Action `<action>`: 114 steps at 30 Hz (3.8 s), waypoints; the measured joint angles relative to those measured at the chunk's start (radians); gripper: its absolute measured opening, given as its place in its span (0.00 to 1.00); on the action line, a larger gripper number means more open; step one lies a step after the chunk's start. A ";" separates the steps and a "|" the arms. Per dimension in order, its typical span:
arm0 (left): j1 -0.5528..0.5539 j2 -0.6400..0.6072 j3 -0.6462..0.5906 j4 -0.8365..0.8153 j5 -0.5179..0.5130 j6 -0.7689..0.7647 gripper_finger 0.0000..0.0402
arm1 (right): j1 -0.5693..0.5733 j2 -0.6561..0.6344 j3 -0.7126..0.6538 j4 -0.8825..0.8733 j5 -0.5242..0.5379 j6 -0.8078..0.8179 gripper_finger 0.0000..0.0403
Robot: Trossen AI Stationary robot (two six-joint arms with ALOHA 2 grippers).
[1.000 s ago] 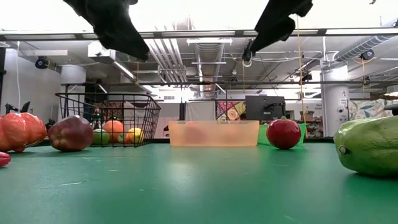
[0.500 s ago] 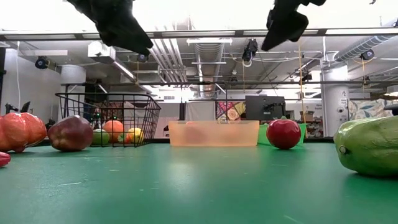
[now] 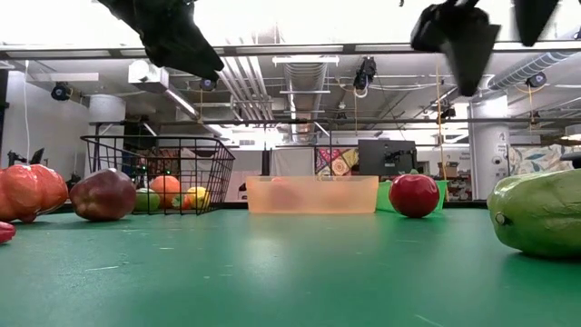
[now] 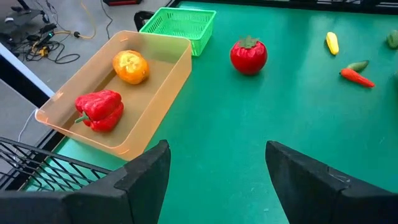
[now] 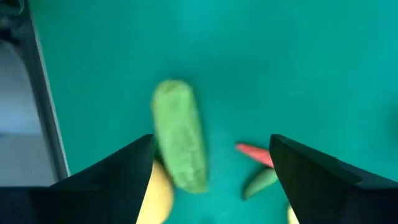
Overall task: Sort produce into baskets
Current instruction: Put the green cucumber into the orange bin
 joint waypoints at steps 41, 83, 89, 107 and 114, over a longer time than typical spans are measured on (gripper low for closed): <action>0.000 0.000 -0.001 0.000 -0.006 -0.010 0.61 | 0.059 0.141 -0.128 0.208 0.022 0.002 0.81; 0.000 0.000 -0.002 -0.001 -0.005 -0.010 0.61 | -0.139 0.039 -0.196 0.438 0.110 -0.358 0.46; 0.000 0.001 -0.002 -0.003 -0.006 -0.017 0.61 | -0.190 -0.035 -0.200 0.608 0.137 -0.465 0.46; -0.014 -0.163 -0.002 -0.070 -0.007 -0.033 0.61 | -0.373 -0.147 -0.451 1.395 0.236 -0.784 0.46; -0.029 -0.184 -0.003 -0.063 -0.006 0.000 0.61 | -0.434 -0.152 -0.571 1.742 0.236 -0.803 0.46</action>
